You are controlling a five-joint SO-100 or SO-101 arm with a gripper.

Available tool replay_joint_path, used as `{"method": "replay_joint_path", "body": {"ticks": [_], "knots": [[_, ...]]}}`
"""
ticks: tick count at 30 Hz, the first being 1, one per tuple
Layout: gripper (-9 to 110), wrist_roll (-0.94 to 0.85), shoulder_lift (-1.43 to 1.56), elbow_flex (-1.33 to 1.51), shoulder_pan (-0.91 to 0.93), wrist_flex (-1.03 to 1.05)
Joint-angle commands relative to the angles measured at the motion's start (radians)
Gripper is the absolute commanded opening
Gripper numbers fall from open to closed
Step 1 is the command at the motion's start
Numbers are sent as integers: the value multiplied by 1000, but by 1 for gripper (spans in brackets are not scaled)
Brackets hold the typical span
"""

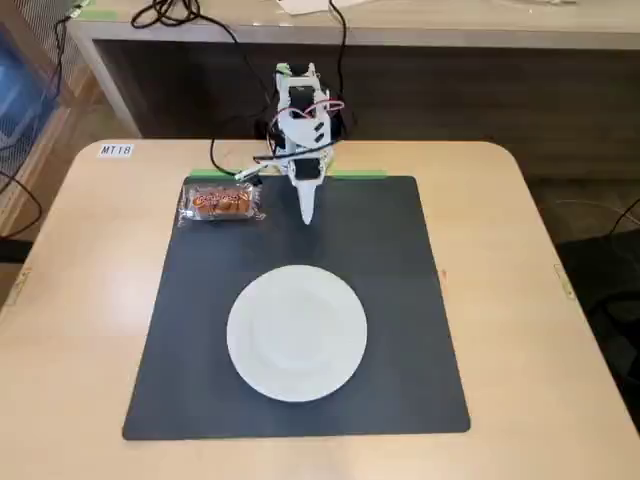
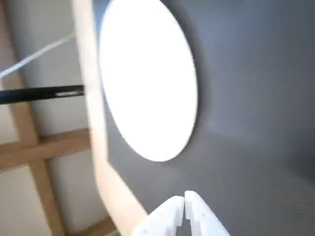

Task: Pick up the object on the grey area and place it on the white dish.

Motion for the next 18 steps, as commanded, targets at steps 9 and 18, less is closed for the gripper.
{"method": "replay_joint_path", "body": {"ticks": [9,18], "knots": [[0,-291,-634,-957,258,476],[0,-522,-821,-962,558,561]]}}
